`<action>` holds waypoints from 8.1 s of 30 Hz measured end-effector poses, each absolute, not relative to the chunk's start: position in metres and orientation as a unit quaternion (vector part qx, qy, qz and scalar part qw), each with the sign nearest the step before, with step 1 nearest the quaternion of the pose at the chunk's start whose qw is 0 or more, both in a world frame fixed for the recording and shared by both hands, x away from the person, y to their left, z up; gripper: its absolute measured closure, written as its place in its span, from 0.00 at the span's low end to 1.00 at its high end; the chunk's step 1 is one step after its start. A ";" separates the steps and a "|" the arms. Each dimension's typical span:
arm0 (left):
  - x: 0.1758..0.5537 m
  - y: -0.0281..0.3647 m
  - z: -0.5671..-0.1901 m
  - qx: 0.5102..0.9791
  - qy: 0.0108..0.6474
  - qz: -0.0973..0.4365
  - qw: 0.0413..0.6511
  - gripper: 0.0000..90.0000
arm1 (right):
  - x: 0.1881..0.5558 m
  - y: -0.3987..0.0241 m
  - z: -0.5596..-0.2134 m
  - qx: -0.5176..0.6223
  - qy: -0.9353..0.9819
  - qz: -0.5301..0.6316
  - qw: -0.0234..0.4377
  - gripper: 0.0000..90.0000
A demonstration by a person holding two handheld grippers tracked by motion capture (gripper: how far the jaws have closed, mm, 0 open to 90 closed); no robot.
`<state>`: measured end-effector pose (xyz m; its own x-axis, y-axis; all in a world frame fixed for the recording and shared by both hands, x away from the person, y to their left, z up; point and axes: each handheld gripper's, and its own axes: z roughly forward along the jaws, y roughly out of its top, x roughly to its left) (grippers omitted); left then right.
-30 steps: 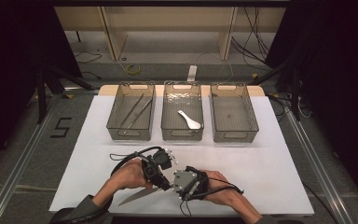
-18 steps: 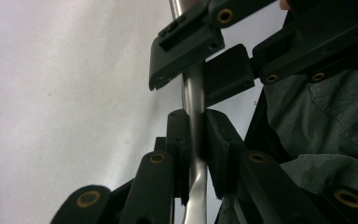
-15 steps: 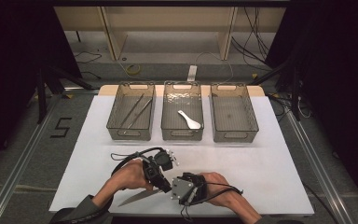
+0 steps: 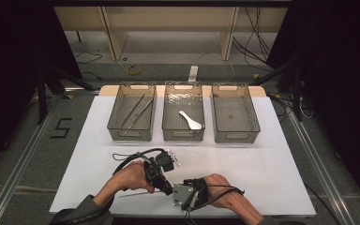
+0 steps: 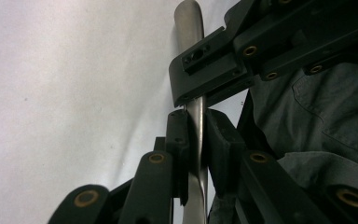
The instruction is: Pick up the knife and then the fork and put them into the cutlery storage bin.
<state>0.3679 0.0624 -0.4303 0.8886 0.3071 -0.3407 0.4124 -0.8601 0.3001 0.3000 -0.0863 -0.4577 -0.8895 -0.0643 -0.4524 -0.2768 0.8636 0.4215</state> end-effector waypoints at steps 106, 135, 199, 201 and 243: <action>0.378 0.169 -0.420 0.780 0.374 0.137 0.483 0.13 | 0.515 -0.242 -0.399 0.482 0.807 0.253 0.229 0.94; 0.378 0.167 -0.422 0.786 0.373 0.137 0.473 0.14 | 0.516 -0.242 -0.400 0.498 0.802 0.266 0.195 0.70; 0.397 0.155 -0.443 0.905 0.360 0.073 0.215 0.44 | 0.358 -0.202 -0.427 0.338 0.848 0.390 0.124 0.33; 0.398 0.154 -0.444 0.908 0.358 0.070 0.205 0.47 | 0.356 -0.202 -0.427 0.339 0.848 0.389 0.123 0.33; 0.411 0.138 -0.462 0.940 0.319 0.033 0.119 0.90 | 0.352 -0.198 -0.432 0.330 0.856 0.380 0.117 0.34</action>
